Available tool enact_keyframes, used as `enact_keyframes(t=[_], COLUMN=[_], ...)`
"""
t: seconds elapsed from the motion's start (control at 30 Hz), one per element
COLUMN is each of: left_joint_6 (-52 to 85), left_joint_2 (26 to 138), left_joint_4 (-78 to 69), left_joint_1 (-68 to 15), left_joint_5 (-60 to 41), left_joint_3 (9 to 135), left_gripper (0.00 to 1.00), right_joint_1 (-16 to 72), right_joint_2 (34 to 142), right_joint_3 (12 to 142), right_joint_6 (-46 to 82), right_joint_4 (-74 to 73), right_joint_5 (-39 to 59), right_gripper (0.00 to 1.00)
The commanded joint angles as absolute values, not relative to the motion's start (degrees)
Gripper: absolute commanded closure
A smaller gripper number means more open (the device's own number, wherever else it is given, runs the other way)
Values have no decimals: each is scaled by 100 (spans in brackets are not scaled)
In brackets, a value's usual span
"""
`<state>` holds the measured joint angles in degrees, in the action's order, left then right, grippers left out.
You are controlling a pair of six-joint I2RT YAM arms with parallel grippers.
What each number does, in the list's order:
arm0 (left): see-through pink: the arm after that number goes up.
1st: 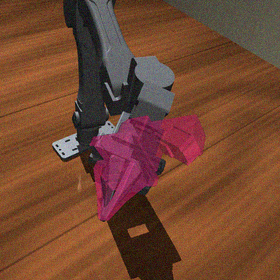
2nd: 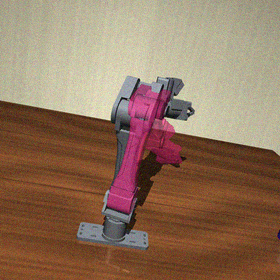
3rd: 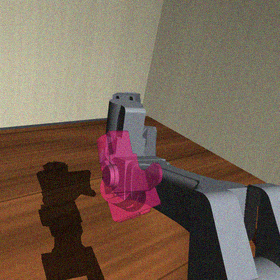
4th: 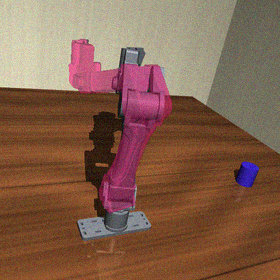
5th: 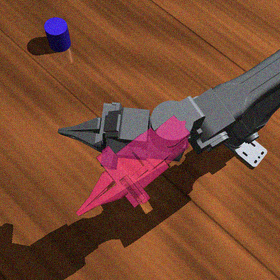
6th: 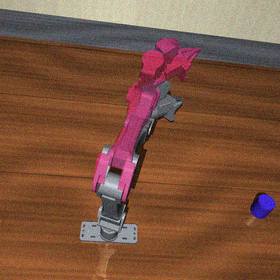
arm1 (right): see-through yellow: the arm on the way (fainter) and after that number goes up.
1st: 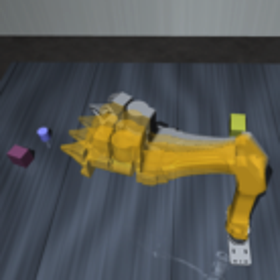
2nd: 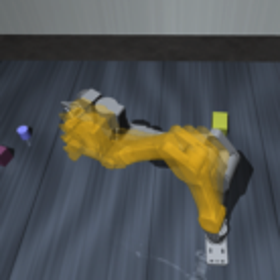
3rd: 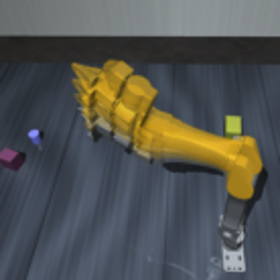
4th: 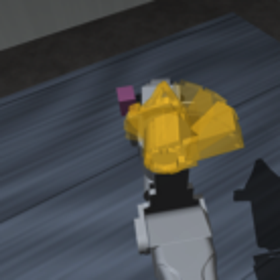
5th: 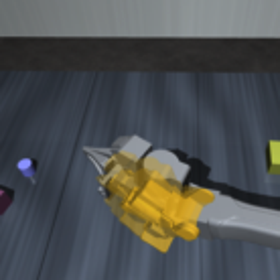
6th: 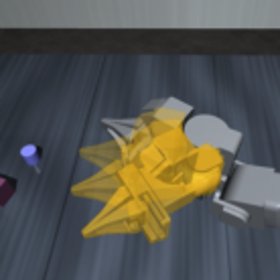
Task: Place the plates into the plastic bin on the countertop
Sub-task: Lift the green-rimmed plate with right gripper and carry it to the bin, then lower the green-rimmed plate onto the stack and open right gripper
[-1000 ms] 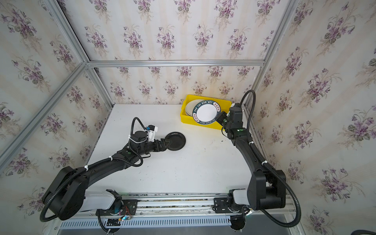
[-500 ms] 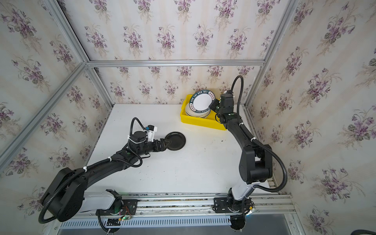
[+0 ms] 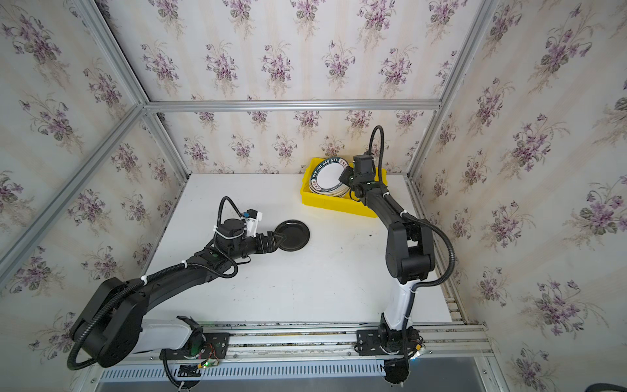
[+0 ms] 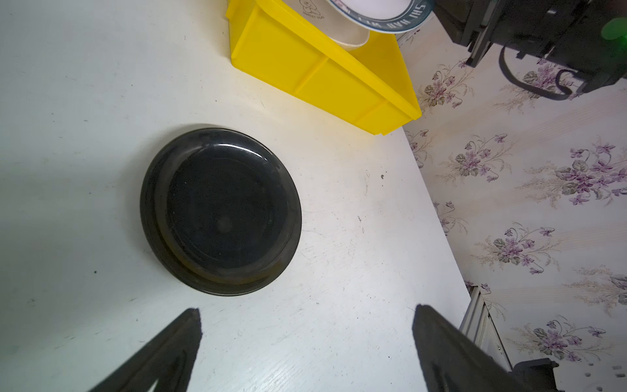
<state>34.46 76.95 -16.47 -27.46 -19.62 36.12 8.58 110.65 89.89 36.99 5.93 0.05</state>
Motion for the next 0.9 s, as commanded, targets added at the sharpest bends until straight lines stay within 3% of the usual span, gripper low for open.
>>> enact_keyframes(t=[0.0, 0.8, 0.87], left_joint_6=[3507, 3604, 3604], left_joint_2=[7704, 7718, 7721], left_joint_4=[-1922, -2020, -2021], left_joint_1=[-2720, -2663, -2663], left_joint_5=[-2047, -2175, -2178], left_joint_3=[3577, 3533, 3533], left_gripper=[1, 1, 1], right_joint_1=[892, 1327, 1358], right_joint_2=[11275, 12413, 12439], right_joint_3=[9261, 10699, 10714], right_joint_6=[3609, 2910, 2901], right_joint_4=[489, 1782, 1784], right_joint_5=[-184, -737, -745], right_gripper=[100, 100, 94])
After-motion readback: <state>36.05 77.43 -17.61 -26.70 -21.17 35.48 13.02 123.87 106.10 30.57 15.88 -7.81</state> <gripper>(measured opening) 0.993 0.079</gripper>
